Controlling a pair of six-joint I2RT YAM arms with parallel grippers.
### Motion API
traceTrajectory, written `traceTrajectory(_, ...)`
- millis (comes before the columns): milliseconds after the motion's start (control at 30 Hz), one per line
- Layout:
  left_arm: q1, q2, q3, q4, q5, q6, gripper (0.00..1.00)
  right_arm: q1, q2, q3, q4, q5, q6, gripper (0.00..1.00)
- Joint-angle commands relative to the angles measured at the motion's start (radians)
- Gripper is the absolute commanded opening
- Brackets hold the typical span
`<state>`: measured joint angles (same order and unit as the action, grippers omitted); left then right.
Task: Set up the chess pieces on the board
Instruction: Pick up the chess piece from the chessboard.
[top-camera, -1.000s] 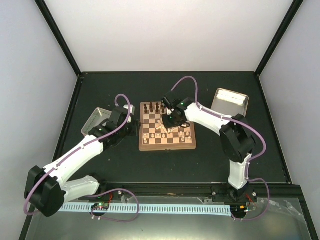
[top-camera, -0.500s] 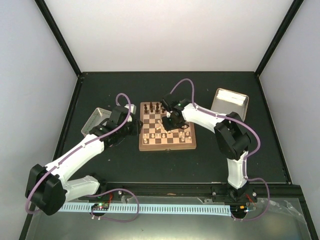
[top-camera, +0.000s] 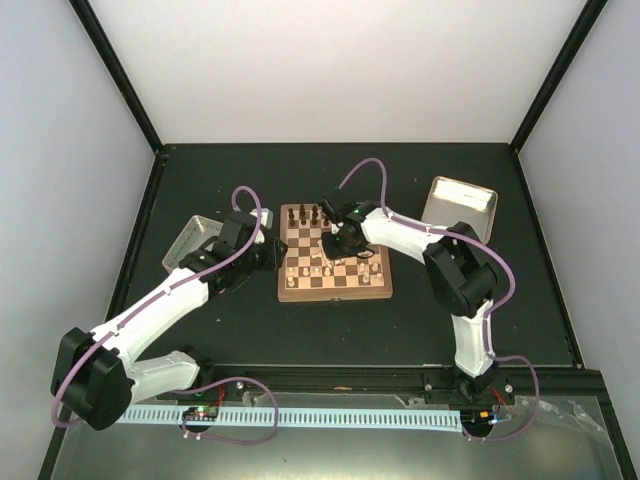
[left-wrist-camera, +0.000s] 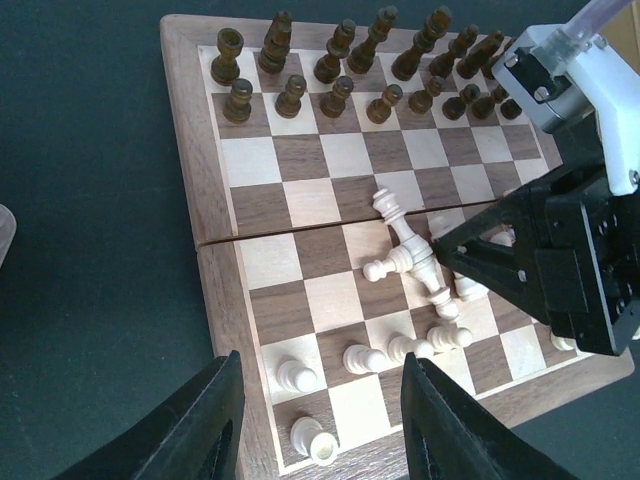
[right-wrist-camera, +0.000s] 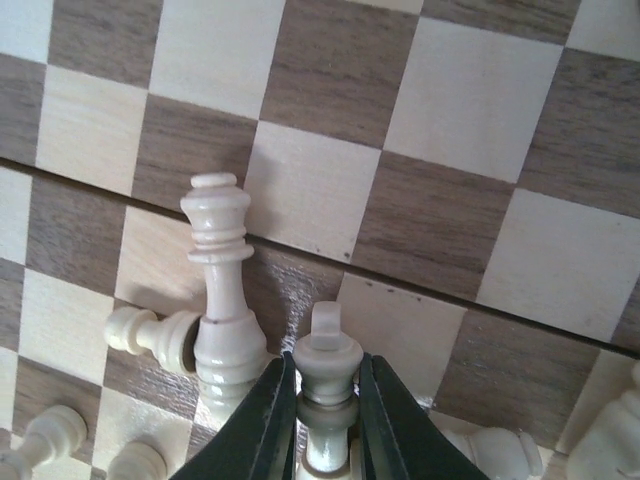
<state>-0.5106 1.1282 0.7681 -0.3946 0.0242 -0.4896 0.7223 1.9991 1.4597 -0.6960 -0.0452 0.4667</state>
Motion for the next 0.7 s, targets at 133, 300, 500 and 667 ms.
traceTrajectory(133, 0.007, -0.006, -0.015, 0.065, 0.079, -0.035, 0.46, 0.003, -0.116, -0.093, 0.187, 0.005, 0.072, 0.17)
traceTrajectory(300, 0.008, -0.003, -0.045, 0.136, 0.171, -0.073, 0.46, 0.002, -0.196, -0.152, 0.266, 0.011, 0.115, 0.17)
traceTrajectory(500, 0.009, 0.005, -0.088, 0.269, 0.286, -0.114, 0.48, 0.003, -0.292, -0.216, 0.344, 0.006, 0.159, 0.17)
traceTrajectory(667, 0.01, 0.013, -0.118, 0.363, 0.323, -0.141, 0.51, 0.002, -0.365, -0.252, 0.394, -0.011, 0.177, 0.17)
